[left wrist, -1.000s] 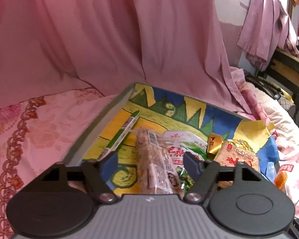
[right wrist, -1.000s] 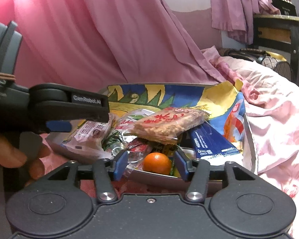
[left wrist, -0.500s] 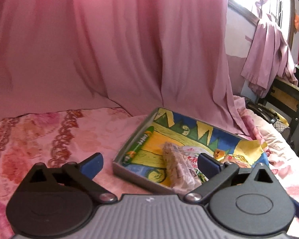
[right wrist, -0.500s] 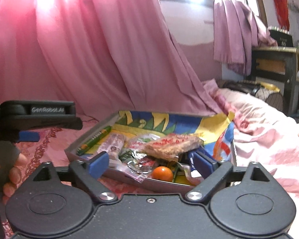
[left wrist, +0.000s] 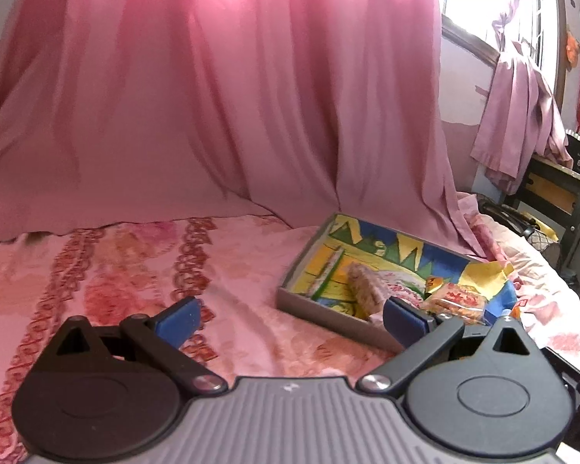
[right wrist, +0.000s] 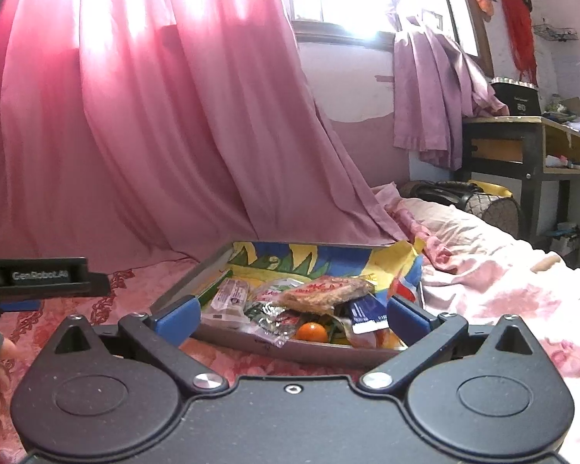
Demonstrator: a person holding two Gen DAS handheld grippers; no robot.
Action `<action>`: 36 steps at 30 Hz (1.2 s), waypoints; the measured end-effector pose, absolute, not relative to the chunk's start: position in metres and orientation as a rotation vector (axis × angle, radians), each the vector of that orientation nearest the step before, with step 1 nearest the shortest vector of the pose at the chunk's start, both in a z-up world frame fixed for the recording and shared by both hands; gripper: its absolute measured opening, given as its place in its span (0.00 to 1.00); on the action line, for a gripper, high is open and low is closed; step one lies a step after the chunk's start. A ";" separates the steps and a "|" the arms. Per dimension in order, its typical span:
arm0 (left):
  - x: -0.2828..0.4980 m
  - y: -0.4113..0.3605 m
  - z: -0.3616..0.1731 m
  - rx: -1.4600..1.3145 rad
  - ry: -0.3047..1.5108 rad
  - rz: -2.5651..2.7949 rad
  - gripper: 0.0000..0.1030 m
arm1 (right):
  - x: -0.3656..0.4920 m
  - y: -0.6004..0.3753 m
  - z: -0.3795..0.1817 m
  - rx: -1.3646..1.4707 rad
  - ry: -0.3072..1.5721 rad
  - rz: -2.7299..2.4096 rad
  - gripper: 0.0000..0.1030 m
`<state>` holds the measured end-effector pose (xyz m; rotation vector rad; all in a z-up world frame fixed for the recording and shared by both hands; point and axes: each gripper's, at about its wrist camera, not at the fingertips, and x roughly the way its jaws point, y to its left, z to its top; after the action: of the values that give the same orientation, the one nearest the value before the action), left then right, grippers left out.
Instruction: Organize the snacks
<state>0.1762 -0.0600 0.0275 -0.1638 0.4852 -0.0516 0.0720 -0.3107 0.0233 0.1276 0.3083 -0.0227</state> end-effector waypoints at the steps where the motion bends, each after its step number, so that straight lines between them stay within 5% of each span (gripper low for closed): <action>1: 0.171 -0.057 0.028 -0.164 0.482 -0.048 1.00 | 0.068 -0.310 0.023 0.132 0.312 -0.025 0.99; 36: 0.060 -0.017 0.010 -0.133 0.497 -0.069 1.00 | -0.037 -0.274 0.023 0.179 0.352 -0.063 0.99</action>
<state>0.0603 -0.0170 0.0099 -0.1330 0.4973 -0.0691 -0.0368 -0.2736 0.0232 0.1789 0.3520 -0.0633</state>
